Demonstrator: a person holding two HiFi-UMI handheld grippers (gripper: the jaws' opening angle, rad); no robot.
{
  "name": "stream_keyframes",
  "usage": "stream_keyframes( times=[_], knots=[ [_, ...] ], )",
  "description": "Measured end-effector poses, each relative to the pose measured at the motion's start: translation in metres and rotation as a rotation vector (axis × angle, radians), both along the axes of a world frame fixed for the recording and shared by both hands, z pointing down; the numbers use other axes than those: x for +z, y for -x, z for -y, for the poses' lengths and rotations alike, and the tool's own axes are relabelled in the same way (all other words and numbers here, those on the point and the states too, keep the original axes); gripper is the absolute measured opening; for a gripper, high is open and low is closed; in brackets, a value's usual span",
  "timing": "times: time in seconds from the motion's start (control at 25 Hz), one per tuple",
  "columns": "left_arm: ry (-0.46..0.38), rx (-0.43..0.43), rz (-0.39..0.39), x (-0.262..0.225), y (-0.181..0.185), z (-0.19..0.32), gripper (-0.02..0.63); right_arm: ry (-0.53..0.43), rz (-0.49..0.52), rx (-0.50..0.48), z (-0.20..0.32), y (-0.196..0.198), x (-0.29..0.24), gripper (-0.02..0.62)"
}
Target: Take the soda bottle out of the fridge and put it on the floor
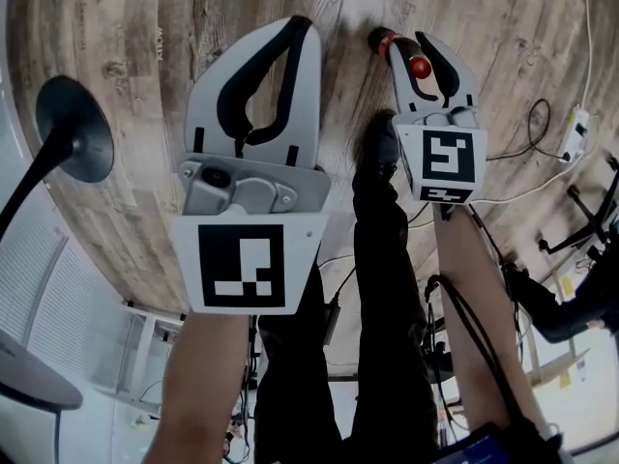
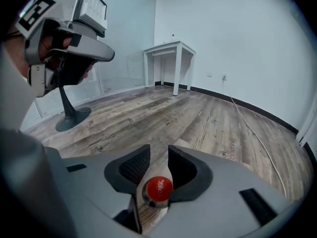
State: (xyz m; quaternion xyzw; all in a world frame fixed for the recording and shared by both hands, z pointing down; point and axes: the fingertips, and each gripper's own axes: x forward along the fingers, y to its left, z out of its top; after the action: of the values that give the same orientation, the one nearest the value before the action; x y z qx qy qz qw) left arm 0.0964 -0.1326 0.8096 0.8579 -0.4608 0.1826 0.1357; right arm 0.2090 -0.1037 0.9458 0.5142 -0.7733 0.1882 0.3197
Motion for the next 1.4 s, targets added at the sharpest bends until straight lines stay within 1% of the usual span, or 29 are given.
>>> stream_keyframes(
  times=[0.28,0.48,0.68,0.88,0.96,1.04,1.16,1.32,1.4],
  knots=[
    [-0.026,-0.004,-0.004,-0.020,0.005,0.007,0.017,-0.037,0.015,0.023,0.011,0.003,-0.024,0.130],
    [-0.065,-0.024,-0.014,-0.059,0.010,0.020,0.017,-0.105,0.048,0.037,0.030,0.013,-0.076,0.130],
    [-0.147,-0.042,-0.018,-0.123,0.020,0.047,0.017,-0.214,0.106,0.034,0.068,0.030,-0.155,0.127],
    [-0.220,-0.063,-0.036,-0.190,0.032,0.072,0.017,-0.362,0.154,0.000,0.111,0.049,-0.246,0.097],
    [-0.248,-0.082,-0.046,-0.219,0.037,0.081,0.017,-0.383,0.160,-0.010,0.119,0.056,-0.277,0.080],
    [-0.278,-0.098,-0.052,-0.249,0.044,0.088,0.017,-0.438,0.180,-0.010,0.128,0.064,-0.314,0.047],
    [-0.335,-0.119,-0.064,-0.294,0.055,0.099,0.017,-0.525,0.204,-0.026,0.140,0.079,-0.371,0.014],
    [-0.401,-0.151,-0.086,-0.350,0.067,0.108,0.017,-0.590,0.225,-0.058,0.147,0.097,-0.439,0.014],
    [-0.426,-0.161,-0.092,-0.382,0.071,0.109,0.017,-0.645,0.245,-0.063,0.149,0.104,-0.480,0.014]
  ],
)
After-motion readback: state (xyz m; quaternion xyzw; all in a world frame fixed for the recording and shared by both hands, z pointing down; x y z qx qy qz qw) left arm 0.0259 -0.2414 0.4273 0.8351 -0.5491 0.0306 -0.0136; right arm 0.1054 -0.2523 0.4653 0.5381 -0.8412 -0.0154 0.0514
